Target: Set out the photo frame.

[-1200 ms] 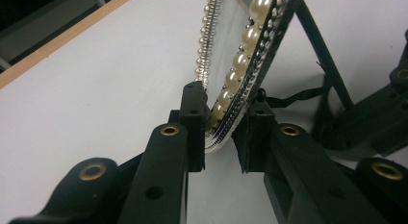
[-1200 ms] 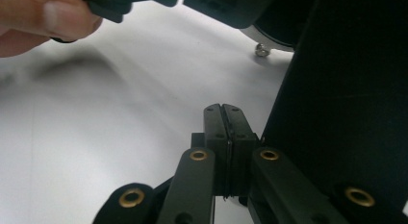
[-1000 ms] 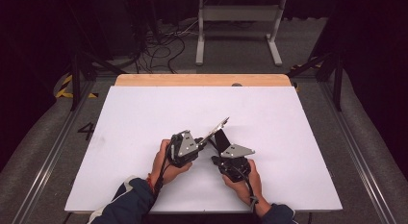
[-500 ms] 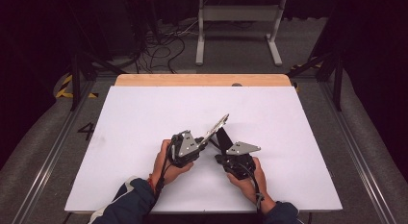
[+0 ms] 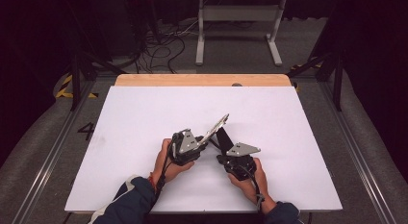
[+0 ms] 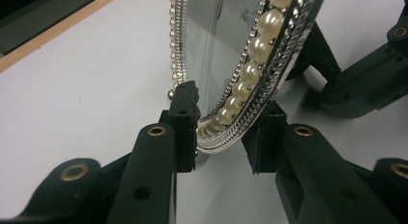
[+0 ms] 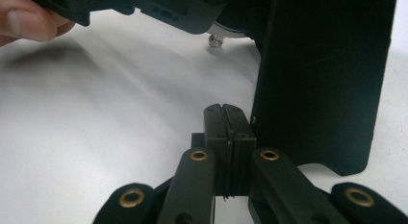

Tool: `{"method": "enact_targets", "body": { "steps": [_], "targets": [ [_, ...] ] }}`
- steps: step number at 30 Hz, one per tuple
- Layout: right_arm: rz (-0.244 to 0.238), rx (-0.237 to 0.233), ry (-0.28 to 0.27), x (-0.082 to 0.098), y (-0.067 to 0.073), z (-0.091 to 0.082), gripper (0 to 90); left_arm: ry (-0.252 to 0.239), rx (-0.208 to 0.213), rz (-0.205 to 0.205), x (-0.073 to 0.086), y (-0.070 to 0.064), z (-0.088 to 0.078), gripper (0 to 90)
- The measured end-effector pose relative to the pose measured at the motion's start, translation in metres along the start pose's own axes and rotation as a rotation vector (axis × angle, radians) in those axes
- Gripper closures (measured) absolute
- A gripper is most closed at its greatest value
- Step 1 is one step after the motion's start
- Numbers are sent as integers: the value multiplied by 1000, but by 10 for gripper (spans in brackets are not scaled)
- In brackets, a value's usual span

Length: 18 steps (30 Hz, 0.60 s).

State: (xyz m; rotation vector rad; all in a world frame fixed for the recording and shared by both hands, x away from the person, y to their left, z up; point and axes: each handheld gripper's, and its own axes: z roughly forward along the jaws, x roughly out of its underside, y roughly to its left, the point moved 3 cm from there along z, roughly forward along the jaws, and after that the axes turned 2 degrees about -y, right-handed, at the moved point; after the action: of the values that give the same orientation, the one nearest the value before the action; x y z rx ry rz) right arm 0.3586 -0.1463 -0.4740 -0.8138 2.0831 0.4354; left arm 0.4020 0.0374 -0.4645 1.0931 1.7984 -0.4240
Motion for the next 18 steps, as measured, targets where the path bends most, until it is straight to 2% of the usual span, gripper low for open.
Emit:
{"method": "enact_targets", "body": {
  "steps": [8,12,18],
  "targets": [
    [-7,7,-2,0,0,1,900,1,-17,28,-1,-3,-2,739],
    [4,6,-3,1,-2,1,900,2,-24,52,-2,-5,-5,752],
    [13,6,1,1,-7,0,900,-2,-26,67,-3,-8,-6,761]
  ]
}}
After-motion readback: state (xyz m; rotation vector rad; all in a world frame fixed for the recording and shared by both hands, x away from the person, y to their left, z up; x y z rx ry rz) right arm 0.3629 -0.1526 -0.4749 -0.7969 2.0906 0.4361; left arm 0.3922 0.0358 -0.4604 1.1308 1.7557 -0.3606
